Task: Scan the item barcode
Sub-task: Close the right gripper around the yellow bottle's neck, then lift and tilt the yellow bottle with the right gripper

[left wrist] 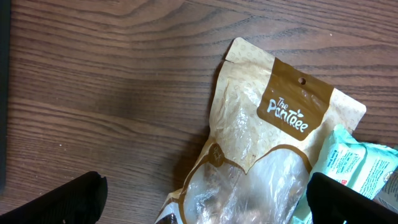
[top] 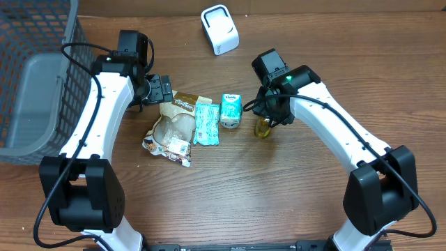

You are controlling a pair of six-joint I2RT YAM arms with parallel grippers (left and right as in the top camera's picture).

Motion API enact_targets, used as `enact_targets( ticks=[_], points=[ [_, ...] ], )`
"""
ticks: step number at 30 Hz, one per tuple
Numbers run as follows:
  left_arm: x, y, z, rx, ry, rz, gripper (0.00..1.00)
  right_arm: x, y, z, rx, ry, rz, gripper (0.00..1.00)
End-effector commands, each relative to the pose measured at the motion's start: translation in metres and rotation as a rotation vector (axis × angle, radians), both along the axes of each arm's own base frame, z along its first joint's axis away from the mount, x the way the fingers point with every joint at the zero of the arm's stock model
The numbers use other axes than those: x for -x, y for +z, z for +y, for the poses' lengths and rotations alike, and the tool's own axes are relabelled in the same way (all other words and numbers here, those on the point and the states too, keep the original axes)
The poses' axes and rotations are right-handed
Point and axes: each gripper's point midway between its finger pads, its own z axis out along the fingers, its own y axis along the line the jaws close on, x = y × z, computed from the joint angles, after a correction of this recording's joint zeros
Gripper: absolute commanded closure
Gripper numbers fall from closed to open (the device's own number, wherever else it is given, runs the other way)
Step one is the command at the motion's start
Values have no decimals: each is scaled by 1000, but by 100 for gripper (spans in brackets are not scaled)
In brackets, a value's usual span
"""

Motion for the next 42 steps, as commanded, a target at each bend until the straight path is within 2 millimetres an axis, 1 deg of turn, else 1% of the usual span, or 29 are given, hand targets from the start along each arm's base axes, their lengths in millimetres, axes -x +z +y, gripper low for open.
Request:
enact_targets(
  ticks=[1, 2, 5, 6, 11, 14, 20, 23, 25, 28, 31, 33, 38, 42],
  points=[
    [-3, 7, 1, -3, 4, -20, 0, 0, -2, -2, 5, -3, 4, 60],
    [-3, 7, 1, -3, 4, -20, 0, 0, -2, -2, 5, -3, 4, 61],
    [-3, 7, 1, -3, 4, -20, 0, 0, -1, -2, 5, -3, 3, 74],
    [-3, 7, 1, -3, 4, -20, 0, 0, -1, -2, 6, -3, 5, 75],
    [-3, 7, 1, -3, 4, -20, 0, 0, 4, -2, 9, 5, 6, 75],
    [-3, 7, 1, -3, 4, -20, 0, -1, 9, -3, 23, 68, 4, 75],
    [-3, 7, 1, -3, 4, -20, 0, -4, 25, -15, 36, 102, 1, 78],
    [-3, 7, 1, -3, 4, -20, 0, -2, 36, -23, 22, 134, 12, 79],
    [-3, 7, 1, -3, 4, -20, 0, 1, 45, -26, -15, 164, 15, 80],
    [-3, 7, 1, -3, 4, -20, 0, 7, 62, -25, -123, 236, 5, 81],
    [-3, 7, 1, -3, 4, -20, 0, 17, 85, -26, -227, 312, -23, 81],
    [-3, 7, 1, -3, 4, -20, 0, 24, 102, -33, -283, 340, -51, 81],
    [-3, 7, 1, -3, 4, -20, 0, 44, 135, -38, -421, 467, -119, 81],
    [-3, 7, 1, -3, 4, -20, 0, 59, 149, -37, -514, 556, -141, 81]
  ],
)
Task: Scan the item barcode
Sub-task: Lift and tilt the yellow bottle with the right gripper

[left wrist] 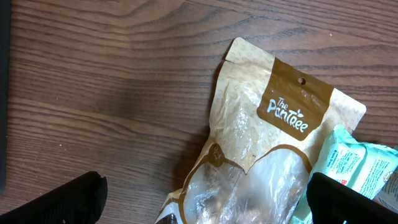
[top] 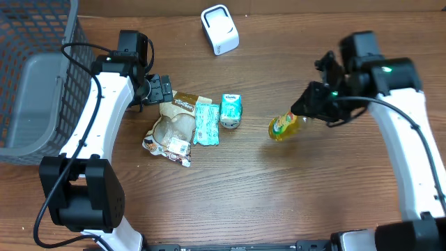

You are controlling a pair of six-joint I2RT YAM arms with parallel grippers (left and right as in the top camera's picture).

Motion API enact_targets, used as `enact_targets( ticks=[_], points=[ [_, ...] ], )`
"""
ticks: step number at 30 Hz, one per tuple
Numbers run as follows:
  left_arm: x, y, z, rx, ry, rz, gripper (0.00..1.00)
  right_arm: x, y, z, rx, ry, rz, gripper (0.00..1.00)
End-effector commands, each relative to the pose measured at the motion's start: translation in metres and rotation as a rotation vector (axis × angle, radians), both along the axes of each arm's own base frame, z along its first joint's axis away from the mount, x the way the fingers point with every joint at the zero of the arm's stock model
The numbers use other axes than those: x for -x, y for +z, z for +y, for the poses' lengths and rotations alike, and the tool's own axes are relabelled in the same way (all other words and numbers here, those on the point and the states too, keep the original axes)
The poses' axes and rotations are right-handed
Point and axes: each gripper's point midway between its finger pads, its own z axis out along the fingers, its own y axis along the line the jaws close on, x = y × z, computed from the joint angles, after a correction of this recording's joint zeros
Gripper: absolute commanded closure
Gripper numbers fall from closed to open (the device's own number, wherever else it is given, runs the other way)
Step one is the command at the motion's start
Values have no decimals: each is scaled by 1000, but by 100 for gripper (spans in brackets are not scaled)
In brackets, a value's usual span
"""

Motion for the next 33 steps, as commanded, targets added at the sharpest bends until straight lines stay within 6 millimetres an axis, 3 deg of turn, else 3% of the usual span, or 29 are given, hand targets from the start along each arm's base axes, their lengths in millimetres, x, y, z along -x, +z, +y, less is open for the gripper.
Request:
enact_targets(
  ticks=[1, 5, 10, 17, 21, 29, 33],
  points=[
    [-3, 7, 1, -3, 4, -20, 0, 7, 32, 21, -166, 175, -116, 80],
    [-3, 7, 1, -3, 4, -20, 0, 16, 29, 22, -189, 206, -92, 81],
    [-3, 7, 1, -3, 4, -20, 0, 30, 40, 47, -377, 326, -121, 80],
    [-3, 7, 1, -3, 4, -20, 0, 38, 33, 54, -449, 355, -104, 80],
    [-3, 7, 1, -3, 4, -21, 0, 26, 14, 39, -308, 303, -93, 80],
    [-3, 7, 1, -3, 5, -20, 0, -14, -35, -27, 141, -194, 14, 80],
    [-3, 7, 1, -3, 4, -20, 0, -20, -52, -31, 269, -298, -5, 79]
  ],
)
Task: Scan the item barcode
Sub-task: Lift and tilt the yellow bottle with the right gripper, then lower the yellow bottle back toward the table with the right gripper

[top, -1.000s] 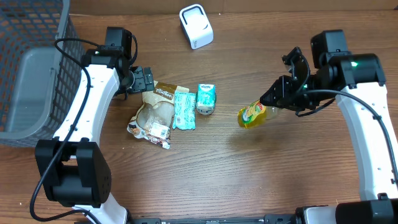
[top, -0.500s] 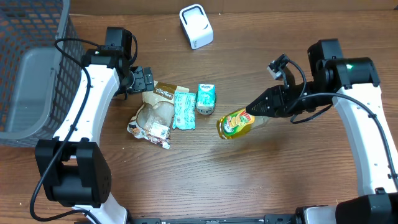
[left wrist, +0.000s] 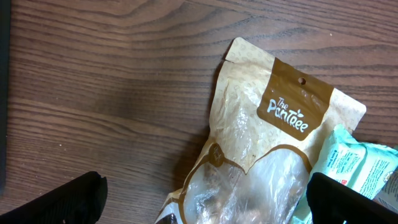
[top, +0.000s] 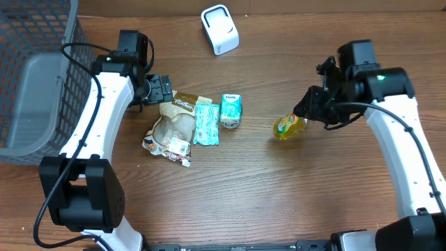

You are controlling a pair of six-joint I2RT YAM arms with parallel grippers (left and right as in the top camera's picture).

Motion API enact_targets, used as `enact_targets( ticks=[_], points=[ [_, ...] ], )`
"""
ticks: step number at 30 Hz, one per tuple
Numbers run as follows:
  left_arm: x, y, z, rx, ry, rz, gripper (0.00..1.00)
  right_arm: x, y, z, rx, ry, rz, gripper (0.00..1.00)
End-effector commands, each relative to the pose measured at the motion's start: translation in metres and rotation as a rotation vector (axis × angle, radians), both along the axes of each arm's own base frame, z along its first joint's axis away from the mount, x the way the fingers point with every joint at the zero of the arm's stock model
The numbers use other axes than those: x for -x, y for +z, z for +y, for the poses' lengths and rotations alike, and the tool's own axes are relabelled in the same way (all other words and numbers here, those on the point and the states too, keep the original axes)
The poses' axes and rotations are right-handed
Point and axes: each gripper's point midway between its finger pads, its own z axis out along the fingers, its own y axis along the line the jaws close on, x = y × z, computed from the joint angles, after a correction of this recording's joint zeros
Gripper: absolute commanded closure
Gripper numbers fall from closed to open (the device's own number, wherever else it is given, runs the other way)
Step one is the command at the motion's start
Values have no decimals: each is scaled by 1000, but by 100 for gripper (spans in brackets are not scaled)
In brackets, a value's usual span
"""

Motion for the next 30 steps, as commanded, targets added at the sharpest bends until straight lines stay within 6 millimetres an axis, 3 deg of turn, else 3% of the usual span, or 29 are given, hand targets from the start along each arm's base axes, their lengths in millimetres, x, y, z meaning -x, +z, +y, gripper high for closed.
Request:
enact_targets(
  ticks=[1, 11, 18, 30],
  points=[
    [-3, 7, 1, -3, 4, -20, 0, -4, -16, -13, 157, -176, 1, 79],
    [-3, 7, 1, -3, 4, -20, 0, -8, -43, 12, 254, -172, -70, 79],
    [-3, 7, 1, -3, 5, -20, 0, -8, -56, 9, 270, -195, -51, 76],
    [-3, 7, 1, -3, 4, -20, 0, -8, -60, 6, 291, -203, -45, 76]
  ],
)
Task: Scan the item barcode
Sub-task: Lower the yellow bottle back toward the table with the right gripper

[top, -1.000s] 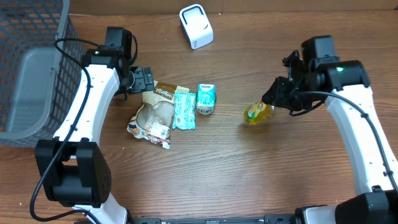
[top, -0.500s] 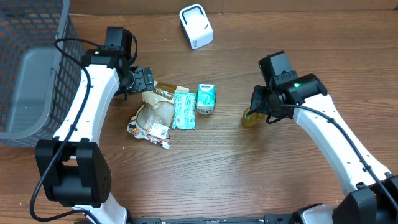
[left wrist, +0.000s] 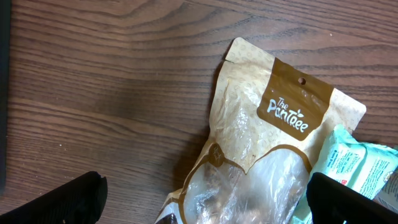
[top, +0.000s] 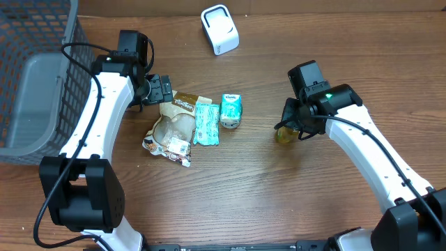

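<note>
A small yellow bottle (top: 283, 134) sits right of the table's middle, mostly hidden under my right gripper (top: 288, 125), which appears shut on it from above. The white barcode scanner (top: 219, 29) stands at the back centre, well away from the bottle. My left gripper (top: 162, 89) hangs open over the top of a brown "The PanTree" pouch (left wrist: 261, 149). Its dark fingertips (left wrist: 62, 199) sit wide apart at the bottom corners of the left wrist view, with nothing between them (left wrist: 205, 202).
The pouch (top: 174, 124), a teal wipes pack (top: 206, 123) and a small teal carton (top: 231, 110) lie together left of centre. A dark wire basket (top: 35, 77) with a grey liner fills the left edge.
My right arm has swung in to the left and now stands over the yellow bottle instead of reaching for it from the right. The bottle has barely shifted. The left arm has not moved.
My right gripper was first on the yellow bottle right beside the teal carton. Then the bottle was farther right, held out from the gripper with the arm drawn back right. It stayed about there, and now the arm stands over it.
</note>
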You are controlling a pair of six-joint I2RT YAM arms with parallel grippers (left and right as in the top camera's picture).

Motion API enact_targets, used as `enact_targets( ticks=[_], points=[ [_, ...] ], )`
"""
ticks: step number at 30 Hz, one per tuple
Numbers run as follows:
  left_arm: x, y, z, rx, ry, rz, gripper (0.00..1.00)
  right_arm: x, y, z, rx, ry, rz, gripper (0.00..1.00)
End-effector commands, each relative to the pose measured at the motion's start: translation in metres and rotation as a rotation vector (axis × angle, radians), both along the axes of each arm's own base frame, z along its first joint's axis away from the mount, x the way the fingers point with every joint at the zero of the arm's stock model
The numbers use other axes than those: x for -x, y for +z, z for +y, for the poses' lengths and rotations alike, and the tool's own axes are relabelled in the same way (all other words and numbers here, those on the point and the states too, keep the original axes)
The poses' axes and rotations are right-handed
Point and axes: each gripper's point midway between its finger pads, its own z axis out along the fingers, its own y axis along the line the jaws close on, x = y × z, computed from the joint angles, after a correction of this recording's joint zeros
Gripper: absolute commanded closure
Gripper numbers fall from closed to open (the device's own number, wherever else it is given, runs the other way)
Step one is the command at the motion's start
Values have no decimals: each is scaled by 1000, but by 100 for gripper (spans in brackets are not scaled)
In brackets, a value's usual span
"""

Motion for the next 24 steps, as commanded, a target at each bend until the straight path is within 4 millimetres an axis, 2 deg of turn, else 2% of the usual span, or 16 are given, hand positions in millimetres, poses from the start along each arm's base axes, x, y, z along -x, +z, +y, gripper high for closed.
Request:
enact_targets(
  ticks=[1, 7, 18, 22, 24],
  points=[
    [-3, 7, 1, -3, 4, -20, 0, -3, 0, -3, 16, -18, -16, 75],
    [-3, 7, 1, -3, 4, -20, 0, -1, -3, -4, 18, -19, -9, 75],
    [-3, 7, 1, -3, 5, -20, 0, -1, -12, -4, 17, -20, -12, 65],
    [-3, 7, 1, -3, 4, -20, 1, -1, -14, -4, 16, -20, -13, 47],
    [-3, 7, 1, -3, 4, -20, 0, -2, -14, -4, 16, -20, -15, 45]
  ],
)
